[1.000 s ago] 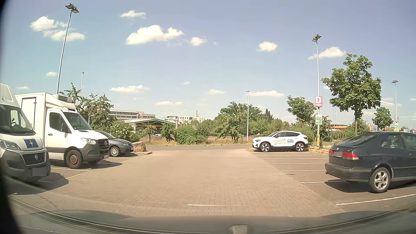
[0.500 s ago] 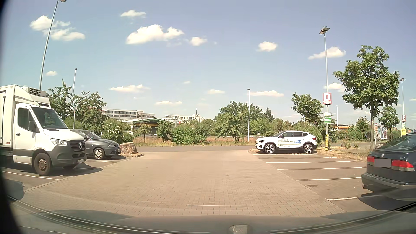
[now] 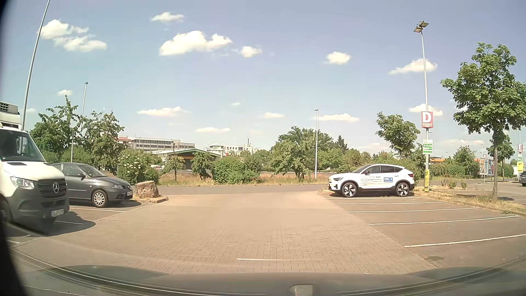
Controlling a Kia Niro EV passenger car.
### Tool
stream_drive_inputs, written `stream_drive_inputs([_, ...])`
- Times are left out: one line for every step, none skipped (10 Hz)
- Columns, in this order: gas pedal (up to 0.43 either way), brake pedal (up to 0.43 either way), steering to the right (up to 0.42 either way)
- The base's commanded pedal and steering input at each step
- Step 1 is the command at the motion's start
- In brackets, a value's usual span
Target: Follow the waypoints while adhering to traffic rules and regulations
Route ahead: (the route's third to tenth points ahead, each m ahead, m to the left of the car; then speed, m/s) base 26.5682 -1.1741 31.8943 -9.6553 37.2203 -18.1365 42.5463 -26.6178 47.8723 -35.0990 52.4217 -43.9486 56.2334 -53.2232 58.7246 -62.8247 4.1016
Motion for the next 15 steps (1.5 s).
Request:
stream_drive_inputs([0.000, 0.030, -0.001])
stream_drive_inputs([0.000, 0.030, -0.001])
stream_drive_inputs([0.000, 0.030, -0.001])
stream_drive_inputs([0.000, 0.030, -0.001])
stream_drive_inputs([0.000, 0.030, -0.001])
stream_drive_inputs([0.000, 0.030, -0.001])
stream_drive_inputs([0.000, 0.030, -0.002])
stream_drive_inputs([0.000, 0.030, -0.002])
stream_drive_inputs([0.000, 0.030, -0.002])
stream_drive_inputs([0.000, 0.030, -0.002])
stream_drive_inputs([0.000, 0.030, -0.002])
stream_drive_inputs([0.000, 0.030, -0.002])
stream_drive_inputs([0.000, 0.030, -0.002])
stream_drive_inputs([0.000, 0.030, -0.002])
stream_drive_inputs([0.000, 0.030, -0.002])
